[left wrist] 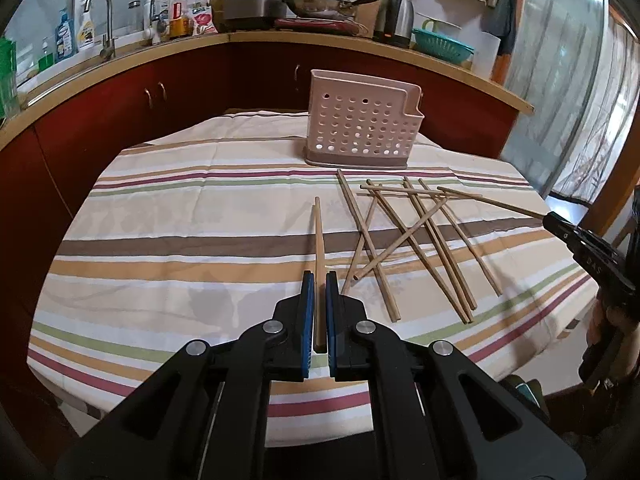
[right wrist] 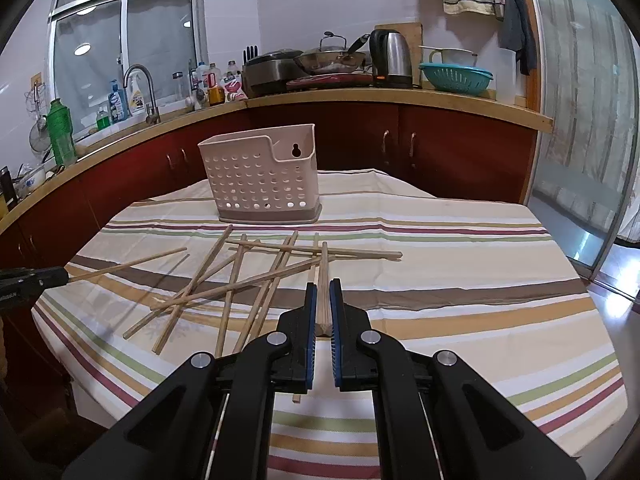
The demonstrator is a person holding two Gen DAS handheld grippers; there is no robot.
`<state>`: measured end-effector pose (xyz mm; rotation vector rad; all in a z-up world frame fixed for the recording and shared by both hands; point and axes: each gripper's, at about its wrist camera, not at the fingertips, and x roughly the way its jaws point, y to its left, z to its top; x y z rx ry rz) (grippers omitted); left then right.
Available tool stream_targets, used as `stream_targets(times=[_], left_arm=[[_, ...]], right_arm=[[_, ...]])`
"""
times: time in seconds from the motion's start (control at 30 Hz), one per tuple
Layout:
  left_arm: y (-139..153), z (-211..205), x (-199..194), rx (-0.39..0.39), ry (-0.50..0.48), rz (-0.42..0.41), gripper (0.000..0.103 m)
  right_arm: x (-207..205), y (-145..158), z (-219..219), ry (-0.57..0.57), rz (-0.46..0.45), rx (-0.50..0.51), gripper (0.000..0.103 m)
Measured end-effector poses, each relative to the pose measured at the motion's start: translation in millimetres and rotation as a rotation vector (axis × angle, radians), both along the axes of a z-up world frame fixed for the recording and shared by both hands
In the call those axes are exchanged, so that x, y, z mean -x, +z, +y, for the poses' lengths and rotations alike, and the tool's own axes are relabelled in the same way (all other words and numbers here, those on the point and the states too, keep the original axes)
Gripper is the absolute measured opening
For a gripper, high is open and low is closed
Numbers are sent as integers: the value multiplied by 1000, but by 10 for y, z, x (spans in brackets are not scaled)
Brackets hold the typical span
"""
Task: Organize utensils
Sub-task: 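Lift the held chopsticks off the cloth with both grippers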
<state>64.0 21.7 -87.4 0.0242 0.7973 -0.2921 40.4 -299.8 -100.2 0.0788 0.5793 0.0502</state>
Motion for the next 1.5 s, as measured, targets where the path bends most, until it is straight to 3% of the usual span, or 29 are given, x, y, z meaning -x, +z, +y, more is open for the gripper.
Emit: stream_targets(times=[0.33, 0.7, 1.07, 1.5], left_arm=[[105, 80, 16, 6, 3, 25, 6], [197, 78, -68, 30, 21, -21, 6], [261, 140, -150, 50, 29, 11, 6], [445, 72, -373, 52, 59, -138, 6]], right_arm=[[164, 174, -44, 3, 30, 45, 7], [133, 312, -54, -21, -36, 38, 7], [69, 519, 9, 2, -97, 42, 7], [-61, 584, 34, 10, -141, 22, 7]])
